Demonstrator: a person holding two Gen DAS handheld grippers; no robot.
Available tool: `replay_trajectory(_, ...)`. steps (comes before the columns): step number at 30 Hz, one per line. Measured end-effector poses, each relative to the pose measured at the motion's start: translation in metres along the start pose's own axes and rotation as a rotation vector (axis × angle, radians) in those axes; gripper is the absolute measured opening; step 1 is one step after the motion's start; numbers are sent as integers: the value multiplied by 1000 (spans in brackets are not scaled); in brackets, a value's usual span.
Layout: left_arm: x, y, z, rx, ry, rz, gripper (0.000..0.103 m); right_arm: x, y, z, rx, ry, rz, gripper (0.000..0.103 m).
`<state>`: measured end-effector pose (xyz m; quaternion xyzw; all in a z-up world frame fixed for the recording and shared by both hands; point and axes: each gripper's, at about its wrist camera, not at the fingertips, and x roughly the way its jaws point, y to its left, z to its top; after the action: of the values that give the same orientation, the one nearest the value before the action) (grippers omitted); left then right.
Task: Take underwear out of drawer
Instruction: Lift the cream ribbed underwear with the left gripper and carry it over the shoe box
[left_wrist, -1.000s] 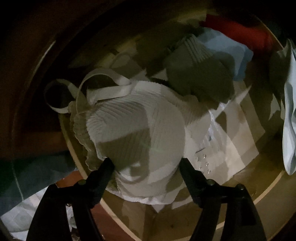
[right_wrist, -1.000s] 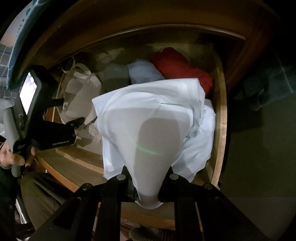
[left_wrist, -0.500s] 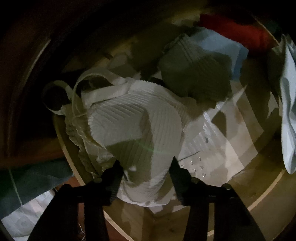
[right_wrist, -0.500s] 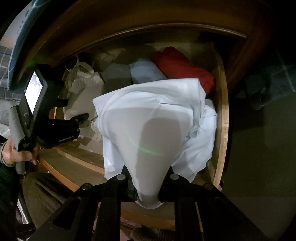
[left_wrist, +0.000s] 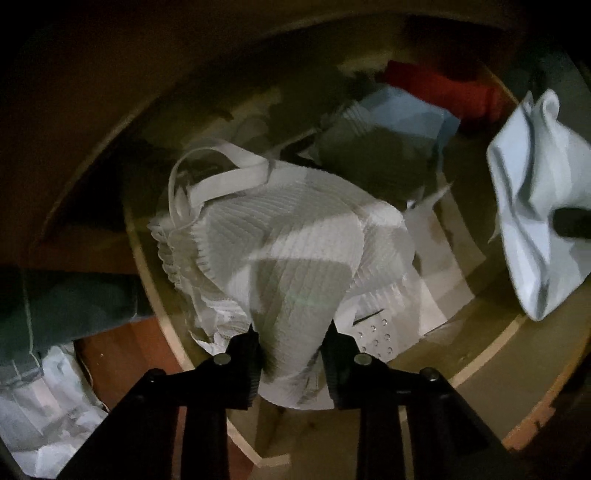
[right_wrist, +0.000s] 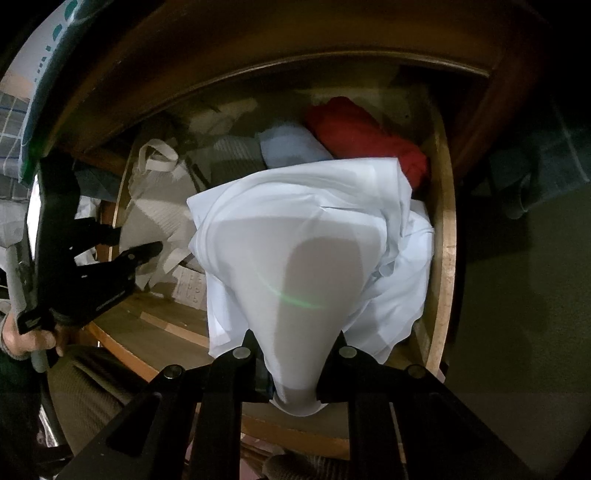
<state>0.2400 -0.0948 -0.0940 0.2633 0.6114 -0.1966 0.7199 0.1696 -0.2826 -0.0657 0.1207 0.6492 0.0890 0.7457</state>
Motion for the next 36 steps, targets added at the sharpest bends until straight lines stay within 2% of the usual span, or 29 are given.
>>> replay_trajectory(4, -12, 11, -1, -37, -11, -68, 27, 0, 0, 0, 1, -1, -2, 13)
replay_trajectory(13, -28, 4, -27, -71, -97, -48, 26, -1, 0, 0, 1, -7, -3, 13)
replay_trajectory(21, -71, 7, -44, -109, -168, -80, 26, -3, 0, 0, 3, -12, -2, 13)
replay_trajectory(36, -118, 4, -66, -211, -289, -118, 26, -5, 1, -1, 1, -18, -5, 13)
